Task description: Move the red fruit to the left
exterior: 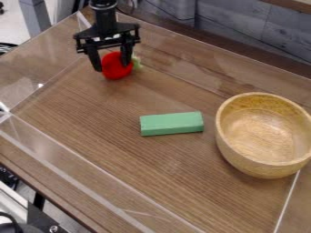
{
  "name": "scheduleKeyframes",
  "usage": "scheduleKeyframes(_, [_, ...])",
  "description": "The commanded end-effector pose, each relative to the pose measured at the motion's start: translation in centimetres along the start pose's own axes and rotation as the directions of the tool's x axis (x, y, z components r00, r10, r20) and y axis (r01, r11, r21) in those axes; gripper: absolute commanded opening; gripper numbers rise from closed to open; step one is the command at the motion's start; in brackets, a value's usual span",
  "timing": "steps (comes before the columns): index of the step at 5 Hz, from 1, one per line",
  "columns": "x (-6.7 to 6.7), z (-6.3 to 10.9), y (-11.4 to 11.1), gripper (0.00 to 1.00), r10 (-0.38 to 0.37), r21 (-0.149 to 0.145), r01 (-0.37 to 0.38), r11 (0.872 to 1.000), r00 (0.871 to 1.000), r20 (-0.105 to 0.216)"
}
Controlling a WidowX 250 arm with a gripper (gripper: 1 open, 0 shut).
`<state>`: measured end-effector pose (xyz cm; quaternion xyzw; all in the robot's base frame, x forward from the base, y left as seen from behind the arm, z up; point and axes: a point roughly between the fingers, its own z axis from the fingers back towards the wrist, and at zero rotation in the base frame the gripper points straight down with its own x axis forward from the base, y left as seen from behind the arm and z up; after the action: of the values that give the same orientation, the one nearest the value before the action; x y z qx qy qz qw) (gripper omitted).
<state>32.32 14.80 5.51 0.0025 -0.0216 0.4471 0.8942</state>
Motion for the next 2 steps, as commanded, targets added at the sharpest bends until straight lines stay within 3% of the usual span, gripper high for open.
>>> scheduleKeyframes(1, [0.20,3.45,-1.09,1.00,0.061,-0.031,-0.059,0.998,0.996,0.060])
scheduleKeyframes(2, [0.57,3.60,-0.46,1.00,0.053,-0.032,-0.051,0.998,0.997,0.055])
